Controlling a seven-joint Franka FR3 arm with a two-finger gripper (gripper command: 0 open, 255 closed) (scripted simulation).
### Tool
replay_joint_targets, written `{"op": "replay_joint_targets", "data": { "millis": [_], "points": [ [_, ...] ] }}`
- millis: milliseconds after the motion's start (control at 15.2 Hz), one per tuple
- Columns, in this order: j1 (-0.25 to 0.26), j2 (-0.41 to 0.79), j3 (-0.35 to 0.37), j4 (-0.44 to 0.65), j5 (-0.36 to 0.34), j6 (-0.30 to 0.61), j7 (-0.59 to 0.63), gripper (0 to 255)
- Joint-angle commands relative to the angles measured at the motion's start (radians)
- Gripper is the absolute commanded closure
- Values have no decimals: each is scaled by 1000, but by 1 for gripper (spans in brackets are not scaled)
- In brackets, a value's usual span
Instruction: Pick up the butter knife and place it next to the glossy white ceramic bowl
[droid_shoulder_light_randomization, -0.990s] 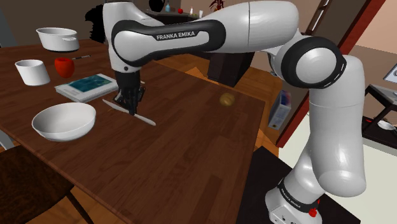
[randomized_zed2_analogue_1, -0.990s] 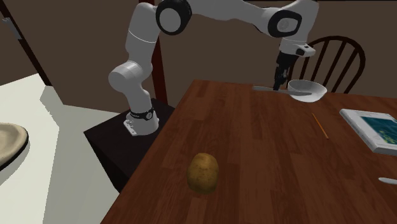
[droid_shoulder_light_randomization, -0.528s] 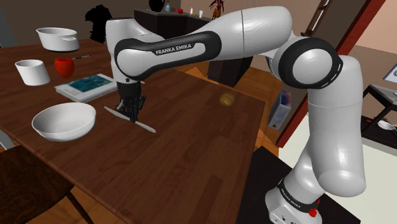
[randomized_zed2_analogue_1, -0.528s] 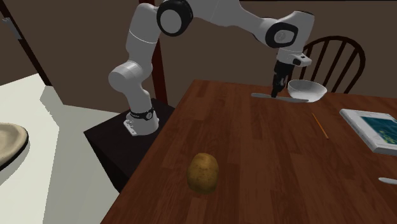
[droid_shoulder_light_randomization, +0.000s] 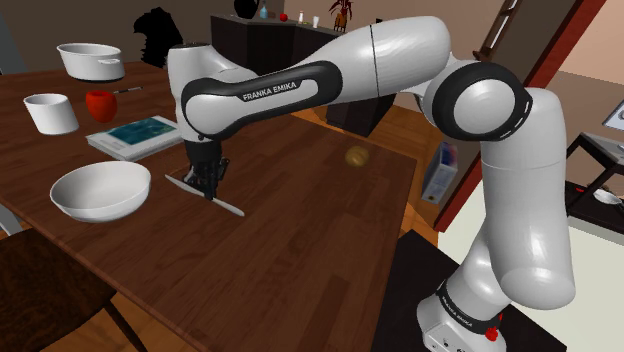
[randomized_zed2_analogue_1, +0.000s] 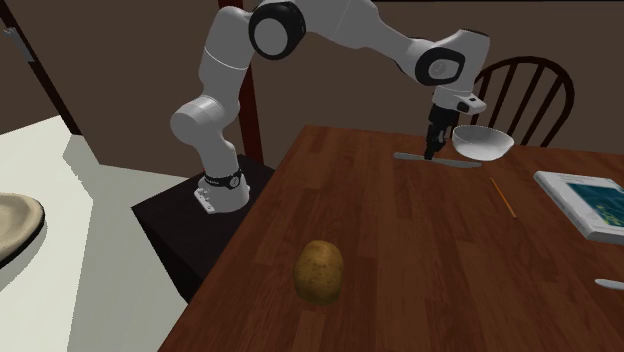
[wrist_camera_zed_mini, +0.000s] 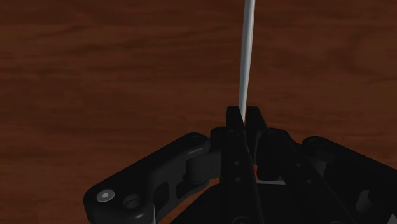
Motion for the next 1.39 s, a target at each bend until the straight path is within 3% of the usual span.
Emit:
{"op": "replay_joint_targets", "data": {
  "millis": [0,132,198,528,792,1320],
  "points": [
    [0,0,0,0,0,1,0,255],
    [0,0,0,0,0,1,0,255],
    [0,0,0,0,0,1,0,0],
    [0,0,0,0,0,1,0,0],
    [3,-21,4,96,8,-116,-7,0],
    [3,-21,4,96,8,-116,-7,0]
  ]
}}
